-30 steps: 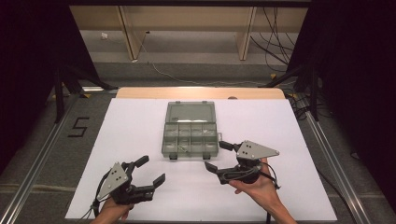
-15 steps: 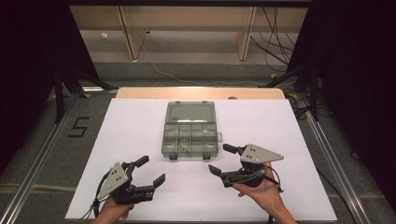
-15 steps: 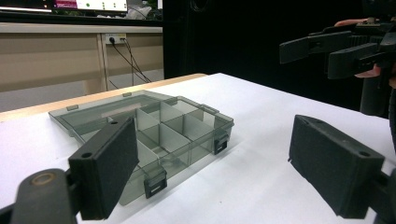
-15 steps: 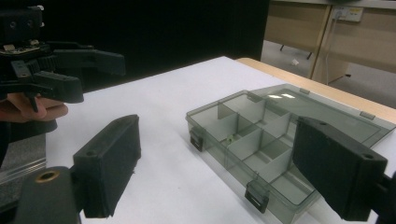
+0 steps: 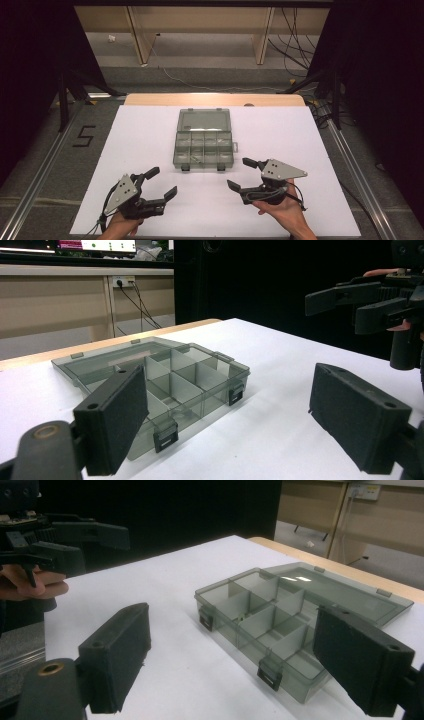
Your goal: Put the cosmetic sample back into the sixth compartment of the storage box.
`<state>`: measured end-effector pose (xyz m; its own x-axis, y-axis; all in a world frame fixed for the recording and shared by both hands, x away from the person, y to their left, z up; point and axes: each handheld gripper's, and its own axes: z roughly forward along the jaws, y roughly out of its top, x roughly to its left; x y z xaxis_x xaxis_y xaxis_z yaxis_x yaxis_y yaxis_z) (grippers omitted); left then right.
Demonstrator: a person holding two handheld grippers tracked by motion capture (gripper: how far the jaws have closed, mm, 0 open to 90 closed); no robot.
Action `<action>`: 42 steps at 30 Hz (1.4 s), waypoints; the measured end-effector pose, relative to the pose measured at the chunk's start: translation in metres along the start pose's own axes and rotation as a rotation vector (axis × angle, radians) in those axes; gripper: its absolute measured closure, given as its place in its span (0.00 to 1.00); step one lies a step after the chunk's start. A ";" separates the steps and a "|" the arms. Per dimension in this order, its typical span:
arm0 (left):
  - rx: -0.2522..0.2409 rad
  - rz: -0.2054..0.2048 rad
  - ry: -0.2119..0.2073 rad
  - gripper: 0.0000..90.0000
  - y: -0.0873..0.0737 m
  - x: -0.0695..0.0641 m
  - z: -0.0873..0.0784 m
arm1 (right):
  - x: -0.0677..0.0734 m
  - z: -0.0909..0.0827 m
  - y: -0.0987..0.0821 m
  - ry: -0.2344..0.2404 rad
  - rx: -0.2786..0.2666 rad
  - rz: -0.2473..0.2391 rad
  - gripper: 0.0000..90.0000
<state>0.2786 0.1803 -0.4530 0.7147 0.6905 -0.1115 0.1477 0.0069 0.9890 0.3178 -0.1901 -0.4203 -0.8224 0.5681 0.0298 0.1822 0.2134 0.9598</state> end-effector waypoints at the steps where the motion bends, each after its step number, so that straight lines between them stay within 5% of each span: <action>1: 0.000 0.000 0.000 0.17 0.000 0.000 0.000 | 0.000 -0.001 -0.001 -0.010 0.011 0.003 0.19; 17: 0.010 0.004 0.007 0.17 0.000 0.000 -0.001 | 0.001 -0.013 -0.019 -0.009 0.030 0.045 0.18; 21: 0.011 0.003 0.006 0.17 0.000 0.000 -0.001 | 0.001 -0.016 -0.023 -0.035 0.045 0.017 0.18; 42: 0.014 0.009 0.005 0.17 0.000 0.000 -0.001 | 0.001 -0.022 -0.027 -0.049 0.069 0.020 0.18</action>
<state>0.2780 0.1804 -0.4528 0.7128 0.6938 -0.1025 0.1511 -0.0092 0.9885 0.3002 -0.2125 -0.4401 -0.7914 0.6104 0.0338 0.2369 0.2551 0.9374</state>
